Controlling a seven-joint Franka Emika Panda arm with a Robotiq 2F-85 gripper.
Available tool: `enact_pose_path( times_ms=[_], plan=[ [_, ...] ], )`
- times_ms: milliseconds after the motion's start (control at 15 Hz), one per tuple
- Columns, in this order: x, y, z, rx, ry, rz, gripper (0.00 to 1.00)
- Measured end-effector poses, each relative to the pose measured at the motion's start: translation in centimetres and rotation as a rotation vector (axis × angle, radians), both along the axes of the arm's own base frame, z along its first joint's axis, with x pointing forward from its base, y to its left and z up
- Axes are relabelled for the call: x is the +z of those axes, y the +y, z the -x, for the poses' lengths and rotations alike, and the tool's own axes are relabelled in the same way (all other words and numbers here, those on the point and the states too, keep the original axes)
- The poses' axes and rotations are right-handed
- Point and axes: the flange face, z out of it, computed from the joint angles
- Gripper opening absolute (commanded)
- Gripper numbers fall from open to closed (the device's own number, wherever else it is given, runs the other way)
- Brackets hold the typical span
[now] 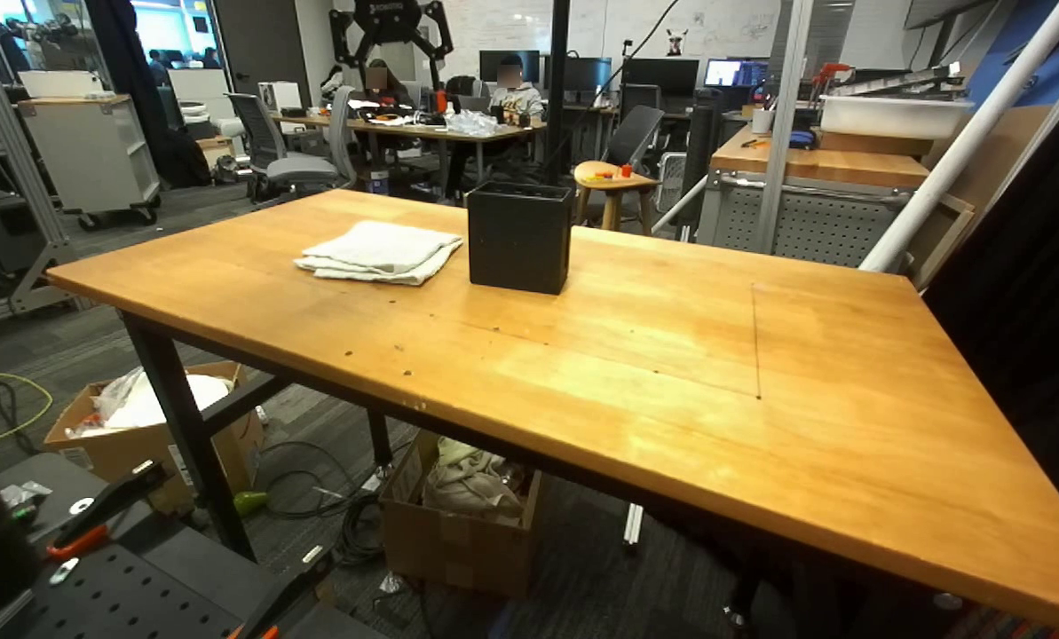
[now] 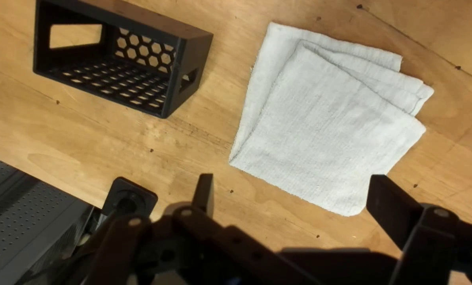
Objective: Put the towel in the box
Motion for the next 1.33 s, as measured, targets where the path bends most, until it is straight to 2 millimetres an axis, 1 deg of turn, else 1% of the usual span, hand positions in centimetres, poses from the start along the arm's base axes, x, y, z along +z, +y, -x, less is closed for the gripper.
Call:
enact_pose_path(
  times_ms=[267, 467, 667, 867, 1000, 1333],
  plan=[
    [-1.8, 1.6, -2.1, 0.016, -0.001, -0.032, 1.00],
    [-3.7, 2.1, -3.3, 0.014, 0.008, -0.054, 1.00],
    [-6.1, 2.4, -4.1, 0.006, 0.021, -0.074, 1.00],
    [-8.9, 2.9, -4.7, -0.009, 0.044, -0.078, 1.00],
    [-10.8, 3.6, -4.8, -0.026, 0.059, -0.080, 1.00],
    [-15.7, 7.0, -4.5, -0.062, 0.092, -0.070, 1.00]
  ],
)
